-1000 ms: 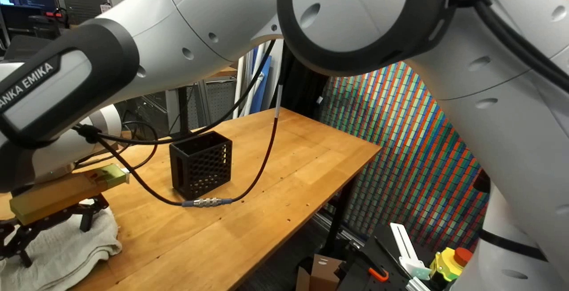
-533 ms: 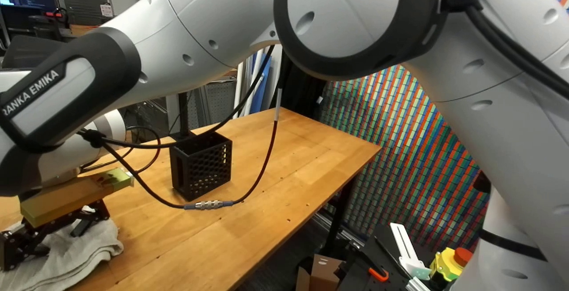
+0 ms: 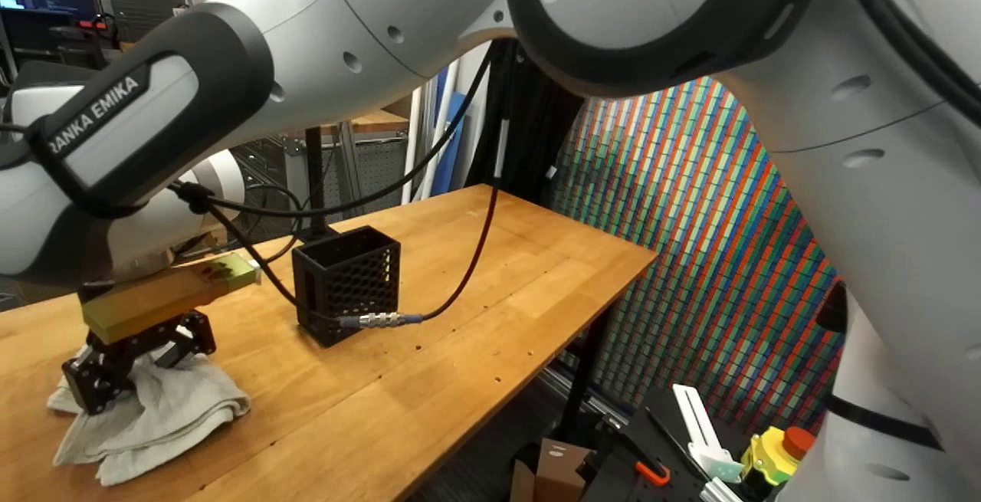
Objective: Put the white towel inside the black basket
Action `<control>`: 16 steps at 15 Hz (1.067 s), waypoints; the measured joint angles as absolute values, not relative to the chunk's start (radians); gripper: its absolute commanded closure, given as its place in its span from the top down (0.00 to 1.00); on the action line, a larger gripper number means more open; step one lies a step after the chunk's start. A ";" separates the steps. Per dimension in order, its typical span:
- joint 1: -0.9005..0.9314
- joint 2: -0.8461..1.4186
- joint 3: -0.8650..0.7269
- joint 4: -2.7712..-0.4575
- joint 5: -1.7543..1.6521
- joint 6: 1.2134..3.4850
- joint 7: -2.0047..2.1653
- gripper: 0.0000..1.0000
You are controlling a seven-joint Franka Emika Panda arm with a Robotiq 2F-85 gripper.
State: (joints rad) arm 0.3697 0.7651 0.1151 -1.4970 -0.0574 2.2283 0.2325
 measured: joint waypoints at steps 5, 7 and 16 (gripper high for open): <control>0.364 0.598 0.060 -1.576 -0.115 2.138 0.256 0.02; 0.361 0.518 0.046 -1.609 -0.152 2.095 0.271 0.01; 0.251 0.261 0.034 -1.770 -0.340 1.990 0.222 0.01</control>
State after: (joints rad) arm 0.2506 0.2614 0.0336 -1.7697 -0.3404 1.9900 0.2216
